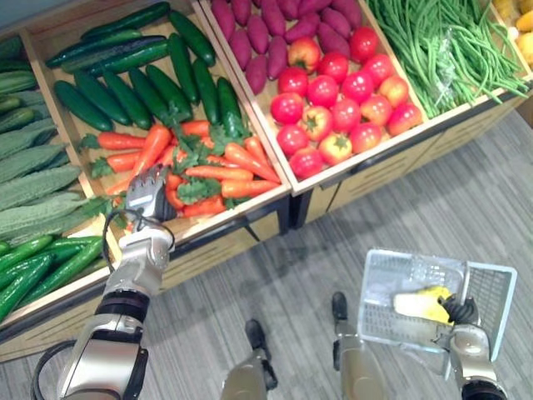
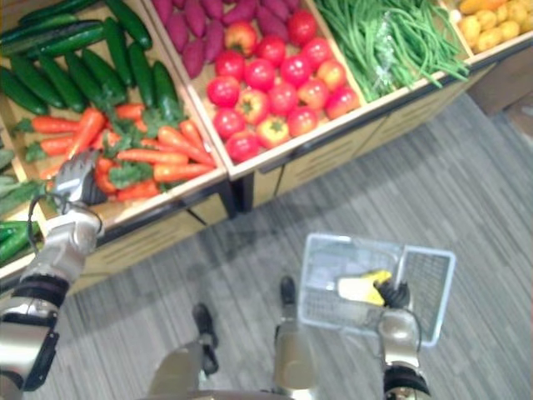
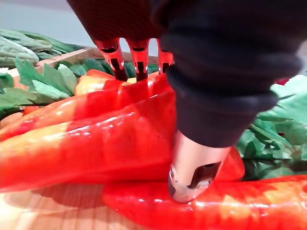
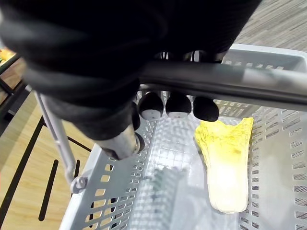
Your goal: Pick vegetable in the basket
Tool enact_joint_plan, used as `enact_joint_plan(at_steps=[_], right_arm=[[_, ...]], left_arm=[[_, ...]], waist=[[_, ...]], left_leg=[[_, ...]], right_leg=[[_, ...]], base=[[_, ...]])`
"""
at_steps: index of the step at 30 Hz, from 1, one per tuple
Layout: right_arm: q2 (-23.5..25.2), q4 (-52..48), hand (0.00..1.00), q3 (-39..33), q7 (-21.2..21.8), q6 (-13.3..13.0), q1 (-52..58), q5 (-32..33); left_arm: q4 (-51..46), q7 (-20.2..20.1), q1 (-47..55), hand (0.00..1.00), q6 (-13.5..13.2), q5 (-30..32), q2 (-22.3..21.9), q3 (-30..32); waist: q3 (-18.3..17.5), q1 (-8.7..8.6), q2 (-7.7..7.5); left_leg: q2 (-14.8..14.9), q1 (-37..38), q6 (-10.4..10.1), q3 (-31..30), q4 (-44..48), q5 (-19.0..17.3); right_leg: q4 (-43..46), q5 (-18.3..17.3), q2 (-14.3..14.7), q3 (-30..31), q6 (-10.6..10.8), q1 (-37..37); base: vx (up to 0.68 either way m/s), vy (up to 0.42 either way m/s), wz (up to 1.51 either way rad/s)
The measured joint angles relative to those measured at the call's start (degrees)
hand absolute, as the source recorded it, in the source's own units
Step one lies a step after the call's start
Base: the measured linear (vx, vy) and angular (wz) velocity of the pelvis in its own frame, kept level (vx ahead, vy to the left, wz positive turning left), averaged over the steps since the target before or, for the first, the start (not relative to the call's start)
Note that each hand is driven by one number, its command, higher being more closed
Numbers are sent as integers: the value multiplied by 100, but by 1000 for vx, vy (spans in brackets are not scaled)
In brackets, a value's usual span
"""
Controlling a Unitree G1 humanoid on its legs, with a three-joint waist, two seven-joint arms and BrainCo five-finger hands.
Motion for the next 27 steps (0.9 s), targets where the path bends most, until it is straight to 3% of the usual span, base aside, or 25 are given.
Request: enact_joint_plan(at_steps=[14, 23, 24, 27], right_arm=[[-5, 11, 100, 0, 3, 4, -6, -214], [-4, 10, 100, -4, 25, 11, 289, -226], [-4, 10, 100, -4, 26, 15, 318, -231], [11, 10, 100, -2, 46, 65, 412, -294]], left_arm=[[-174, -50, 265, 100, -72, -27, -9, 125], [-985, -223, 873, 100, -130, -251, -9, 463], [-1043, -223, 899, 0, -134, -251, -9, 487], [-1192, -233, 985, 0, -139, -251, -8, 635]], waist=[[-4, -31, 6], [-34, -27, 38], [-52, -24, 48], [-135, -15, 66]], left_leg=[[-1, 101, 3, -19, -6, 2], [9, 221, 6, -167, -10, 8], [9, 220, 6, -173, -10, 8], [5, 217, 10, -180, -10, 12]], right_leg=[[-13, -3, -2, -61, 3, 113], [-101, -3, -20, -231, 3, 368], [-102, -3, -22, -240, 3, 371], [-102, -3, -28, -248, 3, 374]], base=[[4, 10, 0], [16, 21, 7], [25, 20, 6], [6, 5, 1]])
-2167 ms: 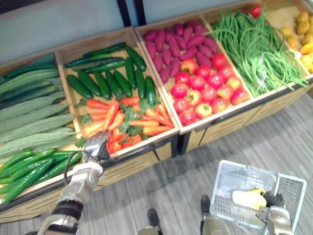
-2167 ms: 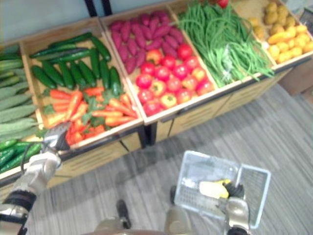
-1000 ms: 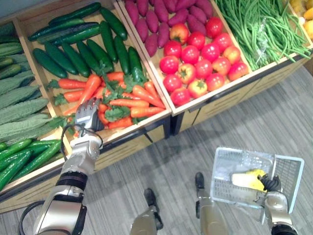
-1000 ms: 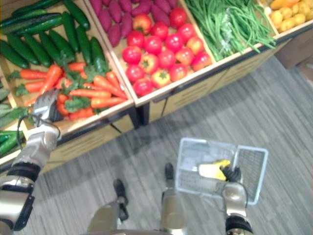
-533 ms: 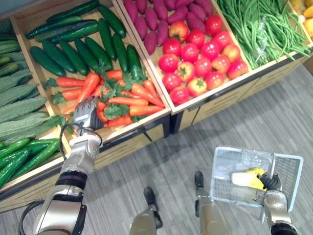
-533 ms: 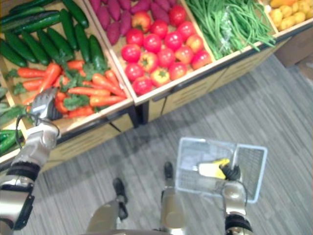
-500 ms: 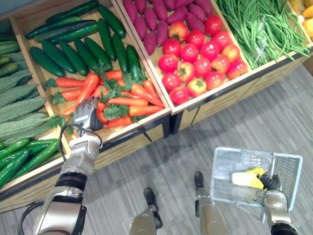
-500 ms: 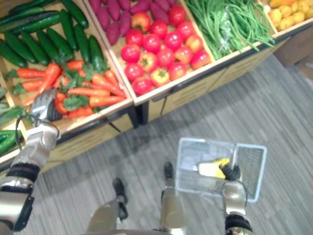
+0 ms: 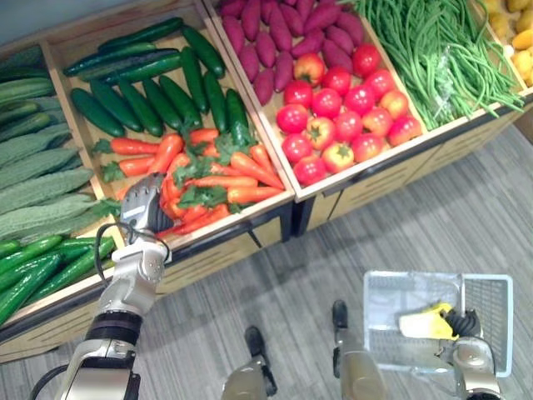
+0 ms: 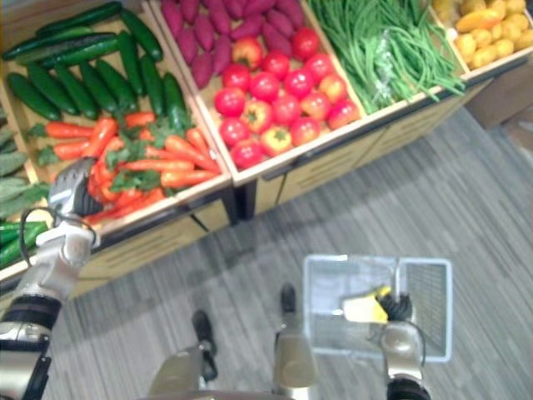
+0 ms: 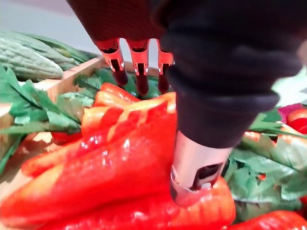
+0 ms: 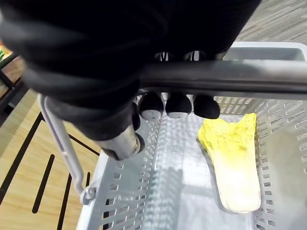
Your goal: Pick vegetable in the basket
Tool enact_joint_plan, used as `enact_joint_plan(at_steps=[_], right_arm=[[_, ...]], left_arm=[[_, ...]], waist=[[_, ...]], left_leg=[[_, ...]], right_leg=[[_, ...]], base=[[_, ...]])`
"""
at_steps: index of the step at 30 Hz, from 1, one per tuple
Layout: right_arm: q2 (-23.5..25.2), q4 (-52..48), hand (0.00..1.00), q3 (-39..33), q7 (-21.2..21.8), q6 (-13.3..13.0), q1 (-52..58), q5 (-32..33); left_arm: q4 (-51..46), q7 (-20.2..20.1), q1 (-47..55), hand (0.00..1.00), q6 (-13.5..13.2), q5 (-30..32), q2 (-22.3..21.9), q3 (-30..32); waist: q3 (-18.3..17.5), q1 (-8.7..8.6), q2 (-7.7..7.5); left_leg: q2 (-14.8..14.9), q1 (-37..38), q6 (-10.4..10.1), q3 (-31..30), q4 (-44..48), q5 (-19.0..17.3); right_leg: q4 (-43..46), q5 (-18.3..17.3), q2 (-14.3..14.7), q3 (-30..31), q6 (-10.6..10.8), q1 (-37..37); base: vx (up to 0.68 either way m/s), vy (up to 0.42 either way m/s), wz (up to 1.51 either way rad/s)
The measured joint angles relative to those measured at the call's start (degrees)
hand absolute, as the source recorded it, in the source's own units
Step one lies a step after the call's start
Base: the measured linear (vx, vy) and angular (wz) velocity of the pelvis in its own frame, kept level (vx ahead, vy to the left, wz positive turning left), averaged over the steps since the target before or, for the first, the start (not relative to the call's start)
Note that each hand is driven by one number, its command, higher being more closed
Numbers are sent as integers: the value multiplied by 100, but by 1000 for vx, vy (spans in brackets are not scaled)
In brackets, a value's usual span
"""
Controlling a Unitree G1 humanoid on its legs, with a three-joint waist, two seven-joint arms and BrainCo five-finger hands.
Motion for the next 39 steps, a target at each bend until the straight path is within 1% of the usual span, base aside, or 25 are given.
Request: enact_joint_plan(at_steps=[2, 3, 9, 14, 15, 18, 27, 32, 39], right_arm=[[0, 0, 100, 0, 52, 10, 95, -70], [-2, -2, 100, -3, 77, 15, 147, -113], [4, 0, 100, -4, 110, 36, 171, -147], [4, 0, 100, -5, 109, 35, 172, -149], [4, 0, 100, -5, 109, 35, 172, -150], [4, 6, 100, -7, 108, 36, 172, -150], [4, 6, 100, -7, 108, 36, 170, -153], [4, 6, 100, -7, 107, 36, 169, -153], [0, 7, 100, -7, 103, 43, 140, -153]], left_arm=[[0, -12, 82, 0, 1, 1, 0, -2], [0, -36, 97, 100, 8, 2, 0, -2], [51, -87, 105, 100, 13, 10, -3, -3], [244, -93, 102, 100, 12, 18, -4, -12], [305, -94, 97, 0, 14, 19, -4, -16], [321, -95, 92, 0, 16, 19, -4, -17], [531, -96, 74, 0, 61, 17, -32, -18], [537, -94, 73, 0, 132, 17, -137, -16], [577, -66, -99, 0, 138, 17, -215, -15]], waist=[[-106, -6, 14], [-147, -11, 12], [-264, -2, 26], [-268, -6, 26], [-268, -7, 27], [-270, -3, 25], [-342, -6, 67], [-342, -4, 67], [-343, 9, 70]], left_leg=[[-1, -1, 1, -1, 0, 1], [0, -1, 2, -1, 1, 2], [0, -4, 16, -13, -1, 31], [-2, -4, 17, -5, -10, 34], [-4, -4, 17, -2, -18, 34], [-9, -10, 17, 9, -41, 37], [-14, -12, 22, 15, -40, 42], [-16, -22, 22, 19, -41, 48], [-21, -131, 25, 27, -43, 52]], right_leg=[[-1, 0, -1, -2, 0, 0], [-1, 0, 0, -2, 0, 1], [-1, 2, -1, -9, -1, 1], [-25, 4, -1, -6, -1, -1], [-36, 6, 0, -4, 1, -2], [-103, 63, 3, 2, -3, 7], [-108, 75, 4, 25, -2, 2], [-128, 78, 3, 43, 0, -10], [-187, 138, 6, 60, 0, -94]], base=[[0, 0, 0], [0, 0, 0], [0, 0, 0], [0, 0, 0], [0, 0, 0], [36, 22, -2], [11, 7, 0], [0, 0, 0], [0, 0, 0]])
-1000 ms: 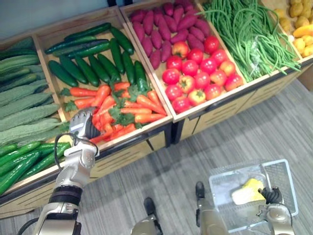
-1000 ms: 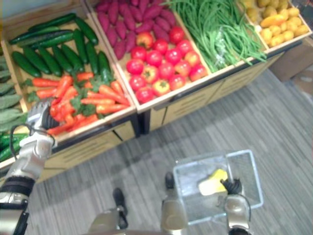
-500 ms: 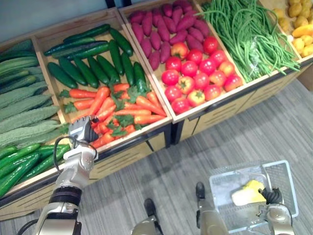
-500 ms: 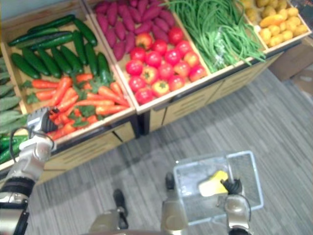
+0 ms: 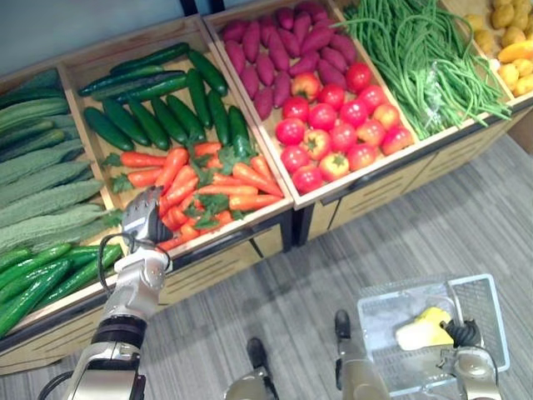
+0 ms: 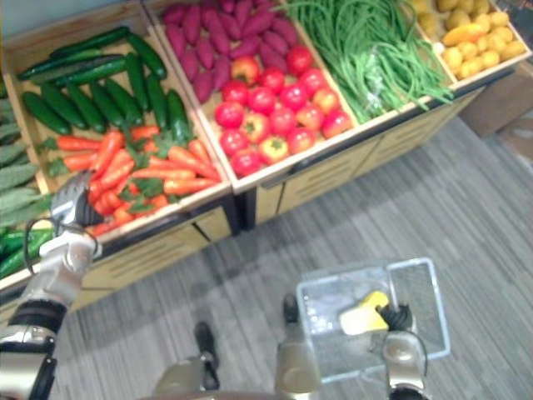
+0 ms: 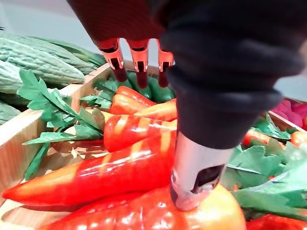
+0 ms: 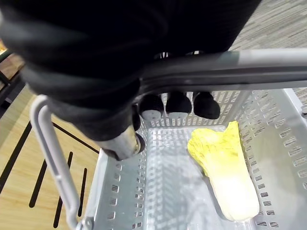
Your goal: Pick vegetable in the basket
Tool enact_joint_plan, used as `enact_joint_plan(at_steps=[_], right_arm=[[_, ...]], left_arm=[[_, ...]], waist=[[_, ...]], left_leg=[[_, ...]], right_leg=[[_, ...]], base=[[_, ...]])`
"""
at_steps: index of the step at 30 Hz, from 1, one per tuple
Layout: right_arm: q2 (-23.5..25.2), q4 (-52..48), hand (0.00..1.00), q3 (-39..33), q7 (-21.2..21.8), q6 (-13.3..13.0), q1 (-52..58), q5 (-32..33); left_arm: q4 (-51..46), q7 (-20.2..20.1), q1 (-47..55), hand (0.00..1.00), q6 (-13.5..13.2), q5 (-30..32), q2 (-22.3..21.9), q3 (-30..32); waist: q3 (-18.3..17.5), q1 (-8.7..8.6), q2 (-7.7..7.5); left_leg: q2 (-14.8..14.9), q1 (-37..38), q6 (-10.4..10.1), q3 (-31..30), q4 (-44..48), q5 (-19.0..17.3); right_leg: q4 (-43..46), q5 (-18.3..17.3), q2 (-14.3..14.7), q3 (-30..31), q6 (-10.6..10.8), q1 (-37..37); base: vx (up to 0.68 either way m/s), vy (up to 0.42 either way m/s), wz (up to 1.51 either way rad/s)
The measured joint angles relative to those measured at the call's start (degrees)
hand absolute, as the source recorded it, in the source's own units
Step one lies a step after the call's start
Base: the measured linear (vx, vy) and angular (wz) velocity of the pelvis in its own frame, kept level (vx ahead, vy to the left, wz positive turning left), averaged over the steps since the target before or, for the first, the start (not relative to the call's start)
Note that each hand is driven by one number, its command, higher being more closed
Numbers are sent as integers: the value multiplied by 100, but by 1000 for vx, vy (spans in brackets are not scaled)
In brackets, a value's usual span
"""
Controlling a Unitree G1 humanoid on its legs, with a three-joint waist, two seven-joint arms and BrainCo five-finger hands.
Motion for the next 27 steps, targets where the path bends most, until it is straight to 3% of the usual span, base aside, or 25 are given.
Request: enact_joint_plan(at_steps=[10, 11, 27], right_arm=[[-4, 7, 100, 7, -9, 0, -134, 0], [-4, 7, 100, 8, -9, 1, -137, 0], [-20, 7, 100, 16, -13, 0, -196, 0]], left_arm=[[438, 122, -387, 0, 84, -4, -40, -20], [538, 124, -457, 100, 90, -3, -40, -33], [735, 129, -514, 100, 123, -1, -82, -169]], waist=[[10, -4, -9], [9, -6, -8], [57, -17, -96]], left_leg=[[-3, -97, 0, 34, 7, 1], [0, -88, -1, 37, 7, 1], [1, -75, -10, 125, 3, -8]], right_leg=[[10, 20, 4, 48, -6, -129], [10, 20, 8, 49, -6, -122], [32, 19, 18, 124, -5, -169]], base=[[0, 6, -1], [13, 38, -4], [10, 27, -2]])
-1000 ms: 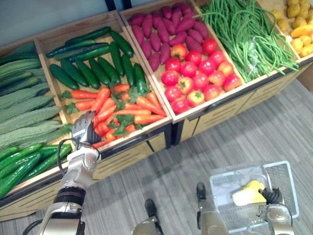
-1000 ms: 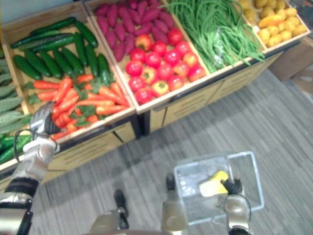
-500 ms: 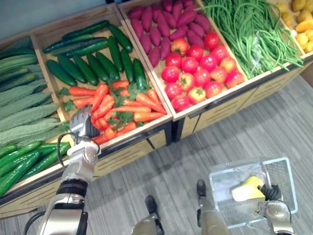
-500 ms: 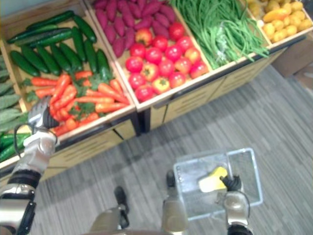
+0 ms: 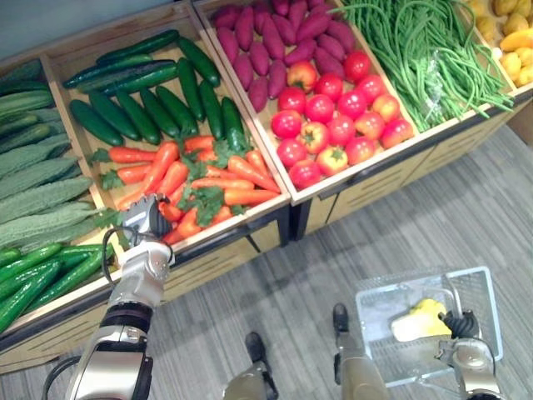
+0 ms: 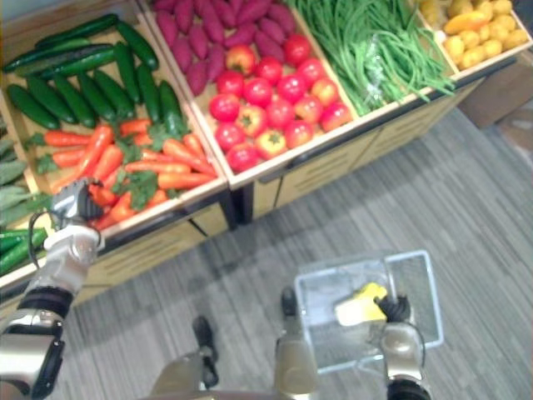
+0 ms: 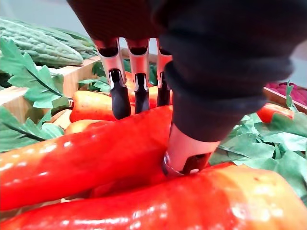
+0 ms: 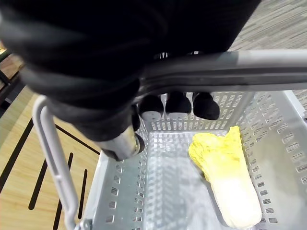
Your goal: Pick vegetable in the basket
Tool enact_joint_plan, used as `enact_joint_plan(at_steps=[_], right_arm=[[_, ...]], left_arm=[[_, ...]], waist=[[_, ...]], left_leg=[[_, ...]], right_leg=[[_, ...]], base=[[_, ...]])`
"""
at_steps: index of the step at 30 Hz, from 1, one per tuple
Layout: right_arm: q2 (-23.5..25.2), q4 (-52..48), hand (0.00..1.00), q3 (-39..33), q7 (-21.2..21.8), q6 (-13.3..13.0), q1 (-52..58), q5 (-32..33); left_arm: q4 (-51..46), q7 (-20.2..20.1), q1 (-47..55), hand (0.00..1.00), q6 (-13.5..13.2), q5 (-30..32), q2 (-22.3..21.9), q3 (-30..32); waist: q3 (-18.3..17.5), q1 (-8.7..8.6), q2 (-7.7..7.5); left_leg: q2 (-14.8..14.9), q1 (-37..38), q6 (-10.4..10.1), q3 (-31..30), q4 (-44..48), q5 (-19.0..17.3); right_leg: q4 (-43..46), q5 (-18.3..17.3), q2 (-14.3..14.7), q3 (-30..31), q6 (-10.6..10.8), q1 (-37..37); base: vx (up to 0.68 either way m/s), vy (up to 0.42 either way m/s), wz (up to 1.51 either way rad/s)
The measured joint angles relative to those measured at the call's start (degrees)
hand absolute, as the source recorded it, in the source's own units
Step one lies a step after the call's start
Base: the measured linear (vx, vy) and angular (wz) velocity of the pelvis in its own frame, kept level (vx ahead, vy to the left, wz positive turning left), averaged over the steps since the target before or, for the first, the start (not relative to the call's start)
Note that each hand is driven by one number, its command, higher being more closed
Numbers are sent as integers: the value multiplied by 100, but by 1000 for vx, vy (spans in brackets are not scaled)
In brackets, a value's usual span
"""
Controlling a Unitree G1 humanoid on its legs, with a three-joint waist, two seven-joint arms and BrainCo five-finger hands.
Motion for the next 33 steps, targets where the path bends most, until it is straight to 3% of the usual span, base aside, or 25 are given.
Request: enact_joint_plan(at_steps=[13, 18, 27, 33], right_arm=[[-73, 0, 100, 56, 2, 0, 6, -7], [-73, 0, 100, 89, 4, 0, 30, -9], [-36, -7, 100, 82, 27, 38, 205, -61], [16, -8, 100, 10, 117, 56, 261, -215]], left_arm=[[-113, -27, 52, 100, 8, -11, 33, 74], [-701, -64, 316, 100, -18, -28, 32, 101], [-1835, -66, 743, 100, -58, -28, 40, 697], [-2097, -77, 811, 100, -61, -27, 40, 751]], waist=[[16, -12, -30], [14, -11, -37], [-12, 5, -33], [-161, 5, 3]], left_leg=[[0, 49, 0, 9, 2, 0], [0, 108, 1, -3, 0, 1], [-2, 213, 12, -141, 0, 15], [1, 232, 13, -179, -2, 30]], right_leg=[[53, -7, -3, -1, 1, 18], [59, -13, -7, -18, -2, 83], [56, -39, -34, -161, -10, 274], [37, -37, -34, -210, -11, 328]], base=[[6, 24, 0], [0, 0, 0], [12, 24, 7], [9, 11, 2]])
